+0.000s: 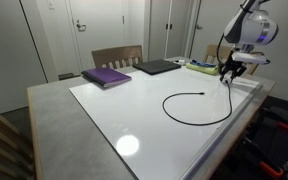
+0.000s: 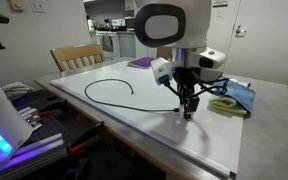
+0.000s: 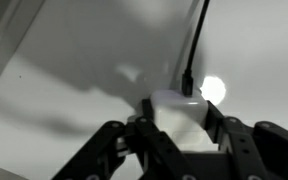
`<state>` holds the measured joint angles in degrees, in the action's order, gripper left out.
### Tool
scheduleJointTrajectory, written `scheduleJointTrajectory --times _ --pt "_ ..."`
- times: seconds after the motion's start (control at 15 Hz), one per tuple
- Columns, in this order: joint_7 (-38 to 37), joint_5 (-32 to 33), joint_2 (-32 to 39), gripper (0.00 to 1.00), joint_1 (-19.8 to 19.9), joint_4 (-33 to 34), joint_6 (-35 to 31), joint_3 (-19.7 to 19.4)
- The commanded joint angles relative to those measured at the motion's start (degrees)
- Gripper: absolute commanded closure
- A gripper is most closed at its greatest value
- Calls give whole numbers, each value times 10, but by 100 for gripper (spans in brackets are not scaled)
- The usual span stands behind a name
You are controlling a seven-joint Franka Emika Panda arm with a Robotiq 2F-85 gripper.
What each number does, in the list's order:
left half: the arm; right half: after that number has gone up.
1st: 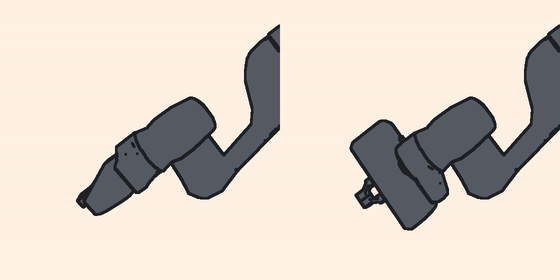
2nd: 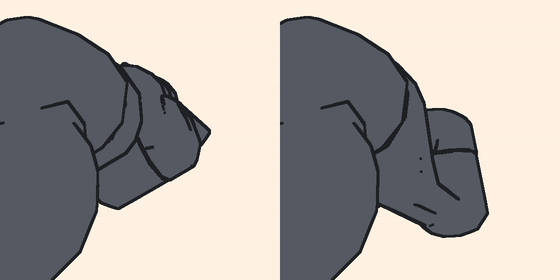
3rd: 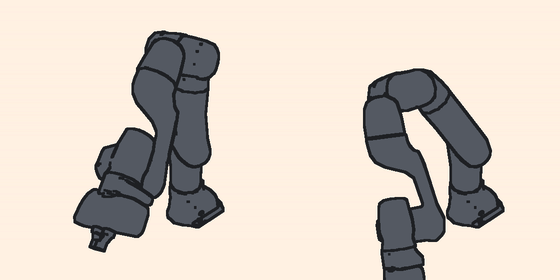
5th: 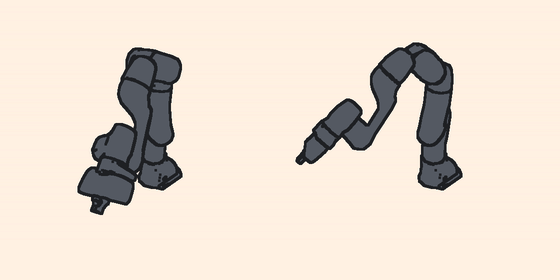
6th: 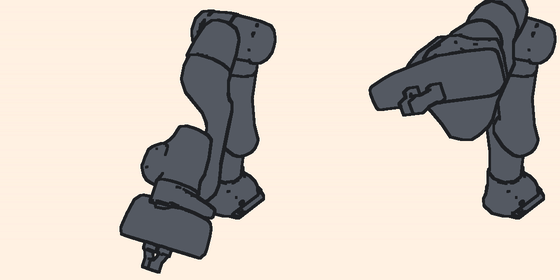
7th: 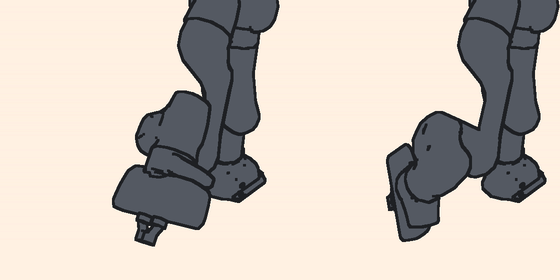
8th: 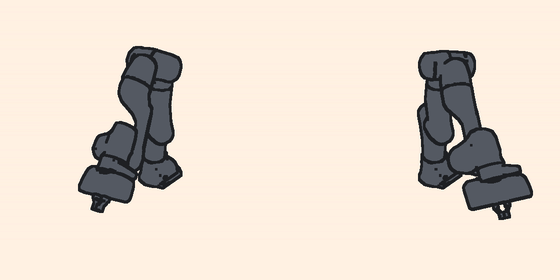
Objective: Form a loose circle with the cable
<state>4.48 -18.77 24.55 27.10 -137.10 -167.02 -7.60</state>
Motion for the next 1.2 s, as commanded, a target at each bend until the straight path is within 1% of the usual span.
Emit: scheduleJointTrajectory --times 0.0,0.07,0.27,0.33,0.4,0.53,0.73,0.8,0.93,1.0,1.13 --pt "6 20 0 74 -25 -3 -16 17" --pt "33 29 -5 74 -24 -7 -20 32" --pt "74 48 -13 74 -25 -7 -17 70" --pt "71 56 -14 74 -35 -5 -14 72" --pt "47 48 -4 49 -34 0 -10 61" --pt "50 52 -4 49 -41 0 -10 70" --pt "54 53 -4 49 -42 0 -11 70" --pt "55 54 -4 74 -41 0 -11 70" --pt "90 56 -7 74 -28 0 -16 94" --pt "102 91 -7 74 -51 -1 -17 75" --pt "113 138 -3 74 -69 9 0 60"
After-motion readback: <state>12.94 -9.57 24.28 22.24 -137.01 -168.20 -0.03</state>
